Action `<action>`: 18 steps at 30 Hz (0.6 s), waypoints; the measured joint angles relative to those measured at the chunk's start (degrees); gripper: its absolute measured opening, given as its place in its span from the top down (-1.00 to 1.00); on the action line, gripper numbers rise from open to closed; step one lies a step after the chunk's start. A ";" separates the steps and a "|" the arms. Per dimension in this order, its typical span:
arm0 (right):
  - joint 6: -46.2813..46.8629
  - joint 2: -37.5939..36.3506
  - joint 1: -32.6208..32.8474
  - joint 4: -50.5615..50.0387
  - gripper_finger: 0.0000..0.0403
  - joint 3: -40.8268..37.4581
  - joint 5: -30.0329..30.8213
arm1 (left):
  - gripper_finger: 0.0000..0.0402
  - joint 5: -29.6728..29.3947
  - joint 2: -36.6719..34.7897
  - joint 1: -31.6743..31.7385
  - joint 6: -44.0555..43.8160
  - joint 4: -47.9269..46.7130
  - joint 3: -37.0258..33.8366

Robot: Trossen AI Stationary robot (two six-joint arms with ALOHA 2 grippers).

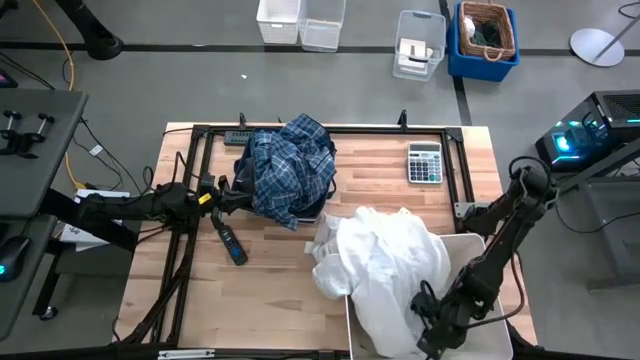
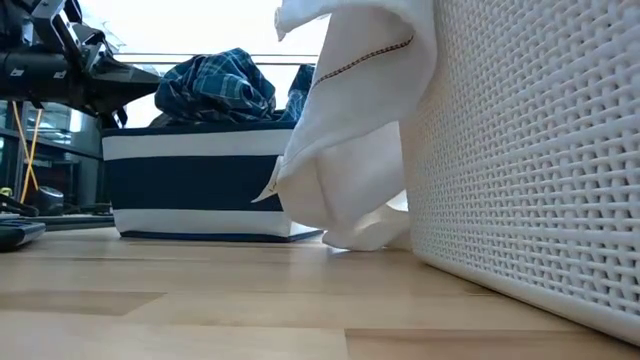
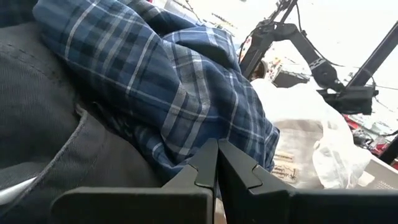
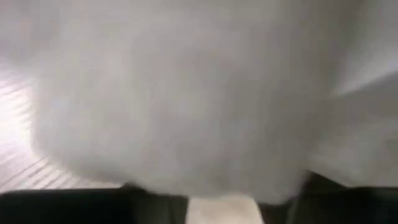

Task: Sort clothes
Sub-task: Put the white long sleeve shirt into the white laundry bin

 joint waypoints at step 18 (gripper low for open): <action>-10.13 -0.19 -13.73 -21.43 -0.35 37.89 14.82 | 1.00 0.02 0.01 0.00 0.00 0.00 0.00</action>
